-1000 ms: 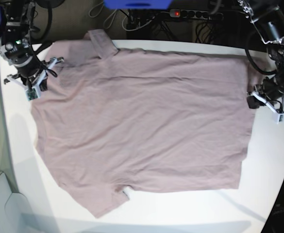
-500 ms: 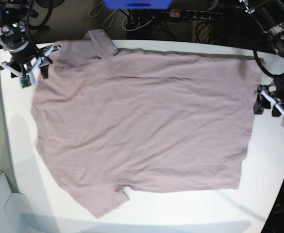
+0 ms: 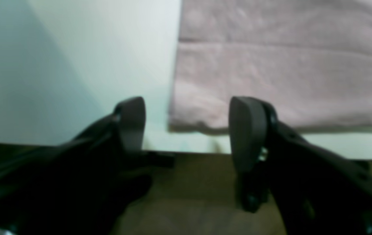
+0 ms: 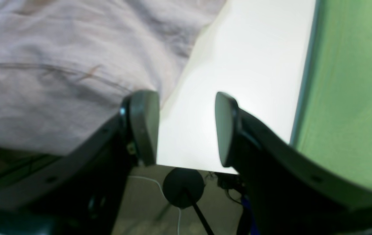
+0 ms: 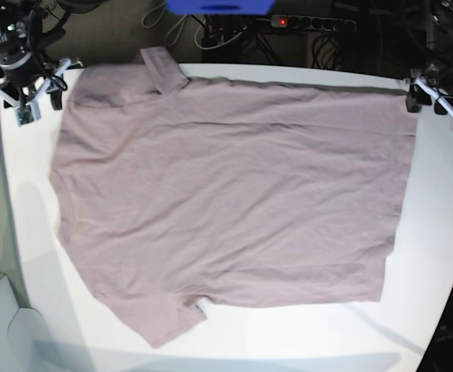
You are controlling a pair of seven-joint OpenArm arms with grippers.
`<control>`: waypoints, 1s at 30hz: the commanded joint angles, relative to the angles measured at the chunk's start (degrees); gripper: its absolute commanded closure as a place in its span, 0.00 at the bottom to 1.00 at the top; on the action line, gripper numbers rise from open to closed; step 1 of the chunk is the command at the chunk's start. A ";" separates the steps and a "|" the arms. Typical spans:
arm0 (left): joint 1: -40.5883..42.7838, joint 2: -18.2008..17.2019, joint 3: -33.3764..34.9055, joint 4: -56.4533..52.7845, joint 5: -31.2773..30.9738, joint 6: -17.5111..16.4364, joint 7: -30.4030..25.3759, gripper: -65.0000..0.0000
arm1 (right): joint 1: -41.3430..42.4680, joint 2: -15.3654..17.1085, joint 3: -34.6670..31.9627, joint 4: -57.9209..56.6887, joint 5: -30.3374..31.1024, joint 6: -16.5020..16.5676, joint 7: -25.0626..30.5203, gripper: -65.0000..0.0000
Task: Layout the t-shirt on the table in an organized manner, then fold the t-shirt properly
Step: 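Open both grippers and move them to the shirt's side edge corners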
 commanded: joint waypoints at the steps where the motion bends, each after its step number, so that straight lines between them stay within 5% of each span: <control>1: 0.37 -0.77 -1.30 0.13 -0.38 0.10 -1.01 0.36 | -0.73 0.53 0.36 0.77 0.53 -0.25 1.15 0.56; 9: -1.74 -0.06 -4.29 -9.46 -0.46 0.10 -1.10 0.36 | -1.79 0.53 0.36 0.77 0.62 -0.25 1.15 0.56; 27: -5.09 0.47 -3.94 -9.46 -0.38 0.10 -1.10 0.36 | -2.93 0.62 0.36 0.77 0.62 -0.25 1.15 0.56; 30: -5.09 0.38 -3.94 -11.13 -0.38 0.10 -1.18 0.45 | -2.93 0.62 0.36 0.77 0.62 -0.25 1.15 0.56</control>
